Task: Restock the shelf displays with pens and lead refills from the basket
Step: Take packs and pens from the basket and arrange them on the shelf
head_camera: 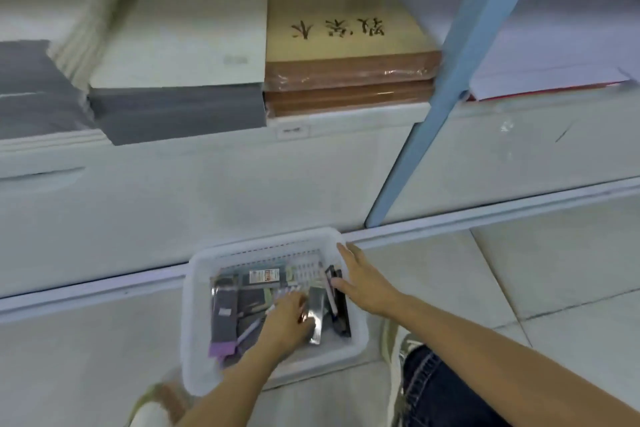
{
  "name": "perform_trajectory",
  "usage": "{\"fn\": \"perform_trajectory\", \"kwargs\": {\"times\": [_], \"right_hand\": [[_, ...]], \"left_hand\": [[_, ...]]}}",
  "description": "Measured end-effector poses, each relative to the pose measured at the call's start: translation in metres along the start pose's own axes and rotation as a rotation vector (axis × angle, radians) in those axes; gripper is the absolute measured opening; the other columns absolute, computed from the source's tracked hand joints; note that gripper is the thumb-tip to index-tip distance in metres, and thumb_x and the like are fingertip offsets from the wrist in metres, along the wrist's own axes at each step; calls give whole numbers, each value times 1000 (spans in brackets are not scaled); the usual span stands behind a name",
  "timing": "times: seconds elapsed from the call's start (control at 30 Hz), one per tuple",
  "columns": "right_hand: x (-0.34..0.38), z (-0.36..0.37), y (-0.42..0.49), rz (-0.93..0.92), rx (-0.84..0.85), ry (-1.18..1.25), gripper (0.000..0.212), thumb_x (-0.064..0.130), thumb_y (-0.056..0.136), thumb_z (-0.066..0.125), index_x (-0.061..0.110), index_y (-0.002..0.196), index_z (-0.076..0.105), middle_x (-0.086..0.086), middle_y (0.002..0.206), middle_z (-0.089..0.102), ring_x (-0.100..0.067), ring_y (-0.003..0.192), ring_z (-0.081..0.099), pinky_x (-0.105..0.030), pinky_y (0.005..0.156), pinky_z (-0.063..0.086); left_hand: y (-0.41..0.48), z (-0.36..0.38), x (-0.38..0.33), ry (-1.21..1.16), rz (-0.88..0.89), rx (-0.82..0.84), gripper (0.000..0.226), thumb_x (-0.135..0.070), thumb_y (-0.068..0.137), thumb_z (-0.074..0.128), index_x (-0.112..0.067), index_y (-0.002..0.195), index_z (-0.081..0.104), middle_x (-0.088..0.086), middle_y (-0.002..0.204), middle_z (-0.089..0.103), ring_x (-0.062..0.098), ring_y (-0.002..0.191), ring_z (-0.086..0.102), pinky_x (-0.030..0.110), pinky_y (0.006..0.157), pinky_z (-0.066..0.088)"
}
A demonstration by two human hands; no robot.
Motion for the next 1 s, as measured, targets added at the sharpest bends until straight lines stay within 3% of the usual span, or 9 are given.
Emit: {"fn": "perform_trajectory", "kwargs": {"times": [0.07, 0.13, 0.23, 0.43, 0.53, 0.67, 0.77, 0.93, 1.0], "right_hand": [[-9, 21, -2, 1, -22, 70, 79, 42, 100, 42, 34, 149, -20, -1, 160, -17, -27, 138, 35, -36, 107, 36], [-11, 29, -5, -14, -69, 83, 76, 41, 102, 39, 39, 146, -22, -5, 160, -8, -28, 100, 59, -33, 82, 49], [-12, 28, -8, -30, -146, 84, 70, 39, 102, 38, 37, 149, -14, -7, 154, 12, -23, 75, 57, -34, 68, 50], [-5, 19, -11, -101, -157, 118, 69, 38, 101, 42, 32, 153, -4, -3, 153, 16, -23, 108, 57, -35, 91, 51], [1, -2, -12, -140, -309, 57, 63, 36, 98, 48, 14, 151, 22, -5, 158, 11, -20, 141, 26, -35, 115, 28], [27, -13, -14, -254, -344, -168, 49, 32, 94, 58, 10, 137, 50, -10, 147, 36, -24, 130, 37, -38, 110, 32], [47, 7, -11, -282, -244, -350, 51, 29, 95, 56, 8, 140, 46, -9, 141, 45, -25, 129, 39, -37, 109, 33], [56, 38, 9, -96, -136, -591, 66, 6, 95, 47, -2, 150, 12, -23, 156, 17, -34, 141, 22, -37, 117, 23], [55, 45, 16, -24, -103, -613, 70, 0, 90, 50, -5, 149, 12, -24, 151, 24, -35, 136, 26, -37, 113, 28]], "left_hand": [[8, 10, 4, 11, 4, -34, 16, -19, 89, 59, -12, 93, 46, 2, 88, 47, 25, 88, 49, 28, 65, 30], [17, 18, 6, 79, 13, -68, 28, -27, 89, 63, -11, 109, 50, 6, 107, 51, 26, 104, 47, 29, 83, 35], [26, 28, 14, 143, -51, -63, 55, -37, 86, 67, -13, 130, 45, 7, 129, 48, 26, 123, 40, 32, 100, 33], [24, 19, 12, -35, -55, -221, 30, -18, 82, 72, -11, 106, 55, 6, 109, 56, 23, 105, 48, 30, 80, 39], [20, 5, 17, -222, -70, -253, 23, -10, 87, 65, -11, 109, 57, 1, 99, 61, 21, 92, 58, 29, 73, 44], [11, -20, 32, -352, -117, -286, 23, -14, 94, 58, -12, 113, 47, 4, 89, 64, 19, 70, 63, 28, 59, 51], [3, -27, 44, -568, -170, -238, 24, -9, 95, 55, -12, 116, 42, 6, 85, 66, 12, 61, 64, 23, 55, 52], [-14, -37, 67, -823, -255, -220, 17, -7, 94, 58, -4, 109, 52, 11, 76, 66, 11, 54, 61, 21, 50, 51], [-21, -36, 74, -896, -282, -192, 15, -5, 93, 58, -7, 107, 53, 9, 74, 68, 13, 57, 62, 23, 54, 55]]}}
Point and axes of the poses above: each hand's wrist, its own y-axis towards the middle knuckle, its own z-axis out of the palm, x = y × z, the point moved 8 cm from there along y, towards the middle knuckle
